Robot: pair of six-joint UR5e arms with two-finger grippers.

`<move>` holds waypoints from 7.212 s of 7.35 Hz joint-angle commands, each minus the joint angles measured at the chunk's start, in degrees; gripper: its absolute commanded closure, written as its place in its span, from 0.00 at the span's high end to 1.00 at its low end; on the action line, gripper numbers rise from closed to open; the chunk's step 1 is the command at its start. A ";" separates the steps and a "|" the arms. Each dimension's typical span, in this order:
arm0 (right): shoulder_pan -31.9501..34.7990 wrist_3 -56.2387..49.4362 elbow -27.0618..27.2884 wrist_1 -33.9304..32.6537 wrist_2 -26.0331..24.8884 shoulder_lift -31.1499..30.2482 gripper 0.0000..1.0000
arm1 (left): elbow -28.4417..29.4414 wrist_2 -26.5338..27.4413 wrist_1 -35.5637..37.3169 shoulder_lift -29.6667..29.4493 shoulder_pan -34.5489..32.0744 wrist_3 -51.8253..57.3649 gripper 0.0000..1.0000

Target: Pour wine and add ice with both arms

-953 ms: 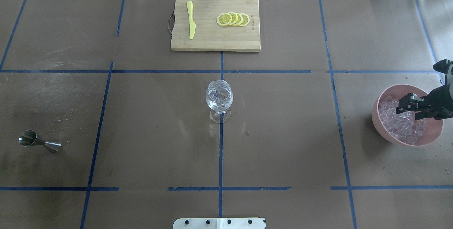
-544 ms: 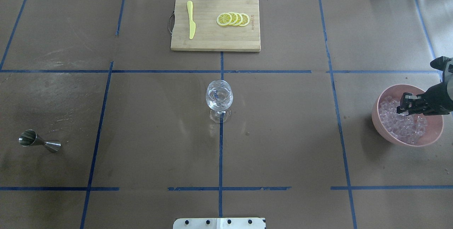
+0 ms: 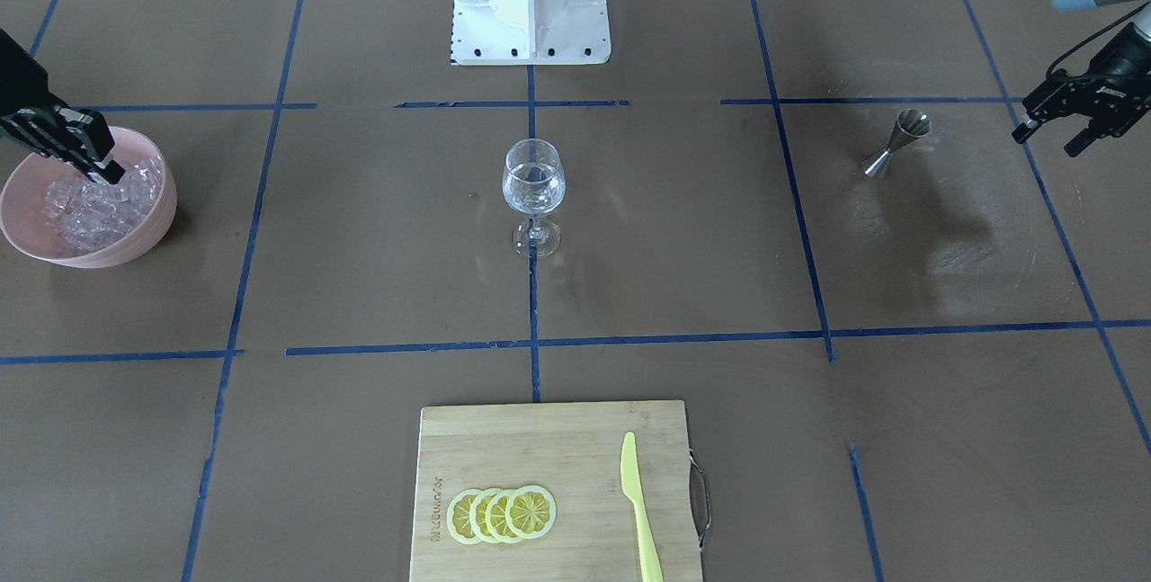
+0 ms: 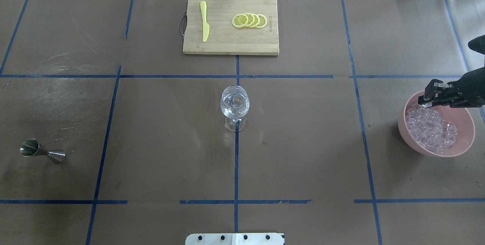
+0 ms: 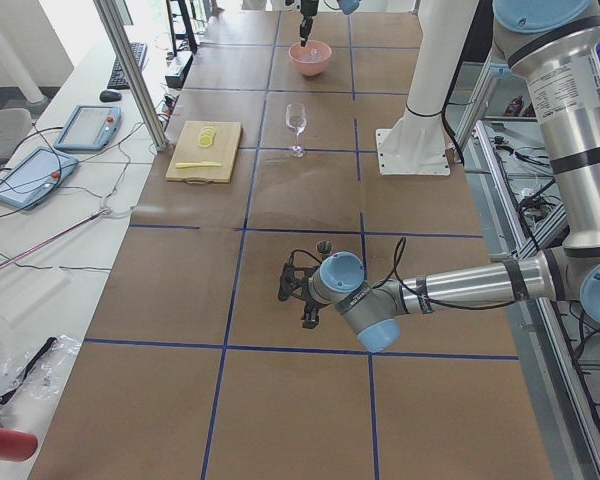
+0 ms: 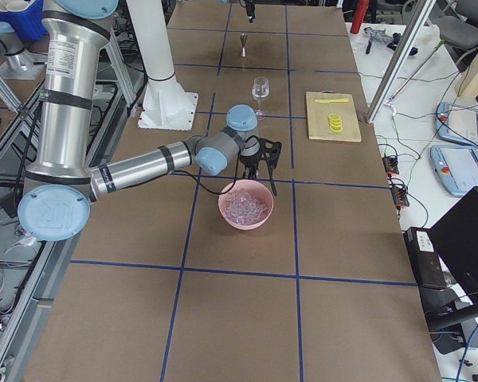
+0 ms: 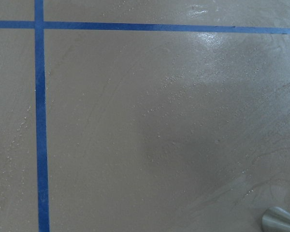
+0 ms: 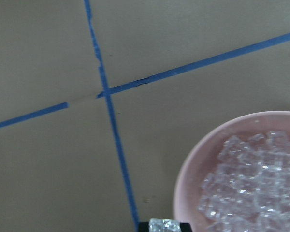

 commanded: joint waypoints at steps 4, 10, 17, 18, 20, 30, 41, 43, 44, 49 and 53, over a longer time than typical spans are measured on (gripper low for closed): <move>-17.10 31.98 1.40 -7.97 -10.66 23.01 0.00 | -0.41 0.47 14.92 -3.35 -6.70 16.18 1.00; -29.01 38.77 -2.45 -25.68 -23.88 44.31 0.00 | 0.20 0.47 45.21 -14.27 -16.65 37.90 1.00; -28.83 38.70 -11.18 -25.33 -27.31 51.10 0.22 | -0.59 -0.15 48.38 -13.40 -16.65 38.01 1.00; -28.83 38.79 -10.74 -25.24 -27.31 49.97 0.54 | -0.59 -0.15 48.38 -13.40 -16.74 38.01 1.00; -28.74 38.70 -9.77 -25.42 -27.31 49.43 0.73 | -0.76 -0.15 48.38 -13.40 -16.91 38.01 1.00; 8.91 -14.58 -4.04 -25.77 -0.44 18.33 1.00 | -9.74 -2.96 66.63 -14.71 -17.88 44.57 1.00; 34.00 -92.51 -24.14 -40.93 5.56 8.74 1.00 | -6.65 -2.25 61.21 -13.66 -26.32 52.33 1.00; 34.27 -91.82 -29.27 -35.72 5.73 8.39 1.00 | -6.57 -2.26 61.21 -13.40 -26.23 52.42 1.00; 34.19 -91.73 -29.37 -35.70 6.78 8.38 1.00 | -6.48 -2.34 61.21 -12.18 -26.14 52.42 1.00; 34.19 -91.90 -29.37 -35.70 10.31 8.03 1.00 | -9.82 -2.34 71.85 -10.50 -25.35 52.51 1.00; 34.19 -91.90 -28.58 -35.62 10.65 8.12 1.00 | -10.08 -2.34 71.67 -11.02 -23.77 52.42 1.00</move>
